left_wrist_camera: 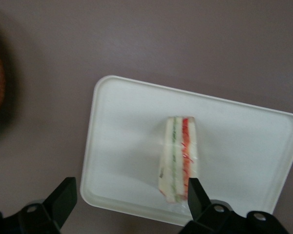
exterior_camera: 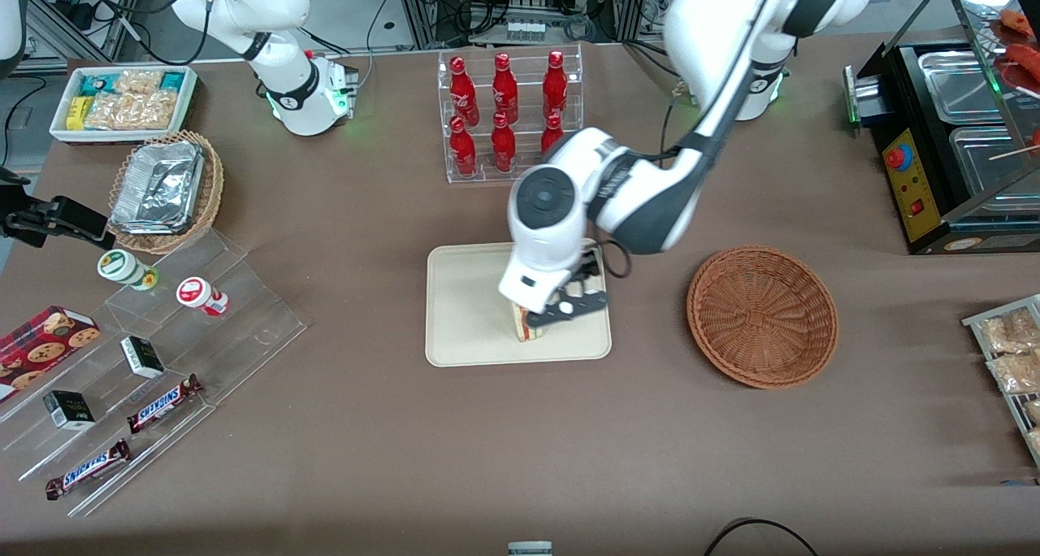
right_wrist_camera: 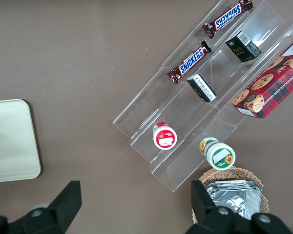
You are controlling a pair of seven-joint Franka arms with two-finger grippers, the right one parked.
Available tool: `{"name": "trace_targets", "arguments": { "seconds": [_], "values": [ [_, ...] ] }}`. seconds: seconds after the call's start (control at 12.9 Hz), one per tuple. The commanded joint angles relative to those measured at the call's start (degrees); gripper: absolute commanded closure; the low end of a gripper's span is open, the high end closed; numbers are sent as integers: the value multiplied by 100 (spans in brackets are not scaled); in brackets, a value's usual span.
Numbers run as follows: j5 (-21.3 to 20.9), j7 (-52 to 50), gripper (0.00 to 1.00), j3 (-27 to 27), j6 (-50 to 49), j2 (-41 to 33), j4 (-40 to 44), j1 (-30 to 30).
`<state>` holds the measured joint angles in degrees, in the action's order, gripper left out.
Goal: Place sandwich from basket to tray
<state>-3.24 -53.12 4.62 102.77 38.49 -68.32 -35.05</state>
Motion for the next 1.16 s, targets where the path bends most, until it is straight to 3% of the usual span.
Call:
{"name": "trace_targets", "arguments": {
  "seconds": [0.0,0.23,0.54,1.09],
  "values": [
    [17,791,0,57,-11,-770,-900,515],
    [332,1906,0,57,-29,-1491,-1646,1156],
    [456,3208,0,57,-72,-2335,-2483,1929],
    [579,4950,0,31,-1188,-3250,-2730,2968]
  ]
}}
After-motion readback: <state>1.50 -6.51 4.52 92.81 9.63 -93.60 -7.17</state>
